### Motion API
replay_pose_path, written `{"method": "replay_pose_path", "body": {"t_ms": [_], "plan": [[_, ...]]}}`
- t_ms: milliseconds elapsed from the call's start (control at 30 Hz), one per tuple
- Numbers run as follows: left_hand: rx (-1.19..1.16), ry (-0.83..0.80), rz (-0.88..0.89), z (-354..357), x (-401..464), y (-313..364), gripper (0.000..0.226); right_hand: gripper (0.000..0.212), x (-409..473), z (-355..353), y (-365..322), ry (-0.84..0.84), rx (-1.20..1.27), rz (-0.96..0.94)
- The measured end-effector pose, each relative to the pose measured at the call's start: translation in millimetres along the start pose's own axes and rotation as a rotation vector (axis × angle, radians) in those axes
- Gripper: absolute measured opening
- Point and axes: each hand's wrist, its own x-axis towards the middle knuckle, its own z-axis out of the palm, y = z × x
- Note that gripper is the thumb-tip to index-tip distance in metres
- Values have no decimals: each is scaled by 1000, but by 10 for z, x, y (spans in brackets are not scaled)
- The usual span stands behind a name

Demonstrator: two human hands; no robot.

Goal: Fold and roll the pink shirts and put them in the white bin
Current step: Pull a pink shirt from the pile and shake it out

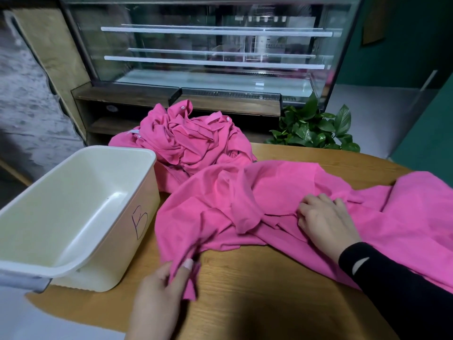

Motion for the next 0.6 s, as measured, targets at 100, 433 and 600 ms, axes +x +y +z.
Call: {"method": "replay_pose_path", "body": {"t_ms": [100,433,600], "plan": [[253,-306,143,-26,128,255,34,19,140,-230,25,82,149,63],[-1321,73,-89,-356,686,1470,22,32,881,-2022,269,299,1046,370],[-747,-164,-297,-69,296,907,25,27,609,-1746,306,60,1375,574]]}}
